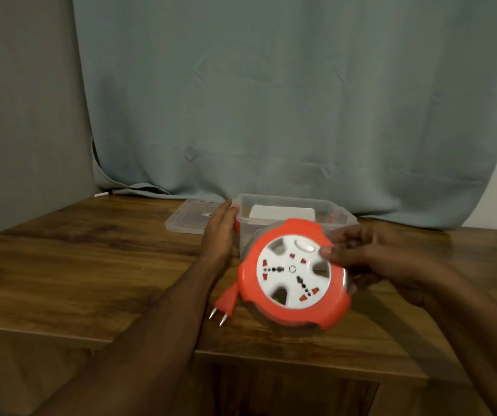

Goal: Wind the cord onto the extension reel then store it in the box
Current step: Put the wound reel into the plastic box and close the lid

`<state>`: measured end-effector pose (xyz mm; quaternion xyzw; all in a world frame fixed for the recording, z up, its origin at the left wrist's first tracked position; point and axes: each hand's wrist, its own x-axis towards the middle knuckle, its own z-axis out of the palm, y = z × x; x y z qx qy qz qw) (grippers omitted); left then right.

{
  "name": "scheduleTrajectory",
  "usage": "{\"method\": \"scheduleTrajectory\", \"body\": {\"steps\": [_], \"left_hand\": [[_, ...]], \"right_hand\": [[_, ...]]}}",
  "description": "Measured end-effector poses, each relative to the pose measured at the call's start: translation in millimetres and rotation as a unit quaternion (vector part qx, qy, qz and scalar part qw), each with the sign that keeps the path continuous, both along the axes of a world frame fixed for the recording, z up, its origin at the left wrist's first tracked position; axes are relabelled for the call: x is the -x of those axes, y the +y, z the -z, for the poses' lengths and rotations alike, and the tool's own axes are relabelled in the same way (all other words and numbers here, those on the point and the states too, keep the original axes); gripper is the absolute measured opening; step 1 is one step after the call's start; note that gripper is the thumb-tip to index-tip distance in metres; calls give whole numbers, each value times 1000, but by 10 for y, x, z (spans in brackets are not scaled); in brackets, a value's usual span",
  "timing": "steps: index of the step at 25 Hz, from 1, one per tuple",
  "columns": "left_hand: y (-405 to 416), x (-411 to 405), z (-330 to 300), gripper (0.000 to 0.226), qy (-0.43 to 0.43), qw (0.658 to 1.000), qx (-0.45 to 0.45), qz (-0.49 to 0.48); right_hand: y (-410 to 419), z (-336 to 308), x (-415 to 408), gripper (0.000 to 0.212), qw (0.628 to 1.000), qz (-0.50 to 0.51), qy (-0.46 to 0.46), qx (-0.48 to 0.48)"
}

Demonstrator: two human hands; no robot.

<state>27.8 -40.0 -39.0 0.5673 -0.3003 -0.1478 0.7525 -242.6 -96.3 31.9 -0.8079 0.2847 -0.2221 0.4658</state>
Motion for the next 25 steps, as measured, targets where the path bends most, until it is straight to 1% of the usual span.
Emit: {"method": "scheduleTrajectory", "body": {"steps": [2,4,6,8,9,11,15,18,20,21,22,23,24,25], "left_hand": [[10,9,11,52,5,1000,1,7],[-5,-3,23,50,5,1000,3,17],[-21,-25,38,58,-14,1000,-7,11],[-27,-41,36,60,-23,1000,-15,0],[-29,-42,36,58,-29,999,-17,-6],[-27,-39,39,52,-36,999,-22,-17],[-45,-45,41,50,-49,998,-39,-22],[-64,-35,31,47,-59,996,-54,-37],[-74,-56,38,47,-64,995,-59,-42],[-80,-64,48,47,-67,995,-55,-40],[-71,-54,58,47,-71,995,-52,-38],[-73,-53,72,47,-73,995,-50,-38],[-70,-40,71,47,-71,996,-48,-35],[-76,-45,71,46,-65,996,-45,-34]], "right_hand": [[-40,-181,19,20,995,39,-81,39],[-130,-391,4,18,982,87,-162,53],[-264,-565,-86,27,966,124,-222,50],[-437,-639,-280,38,959,146,-237,45],[-517,-623,-403,40,961,149,-230,46],[-653,-502,-664,42,970,151,-186,49],[-865,-222,-1013,31,989,127,-52,63],[-1012,-213,-1108,33,990,113,51,72],[-1033,-248,-1137,34,972,116,155,136],[-1009,-245,-1140,36,954,122,205,179],[-963,-213,-1132,35,936,138,235,221],[-910,-162,-1106,38,919,173,235,266],[-863,-88,-1062,37,903,219,197,311],[-802,-4,-1013,33,888,263,121,359]]}}
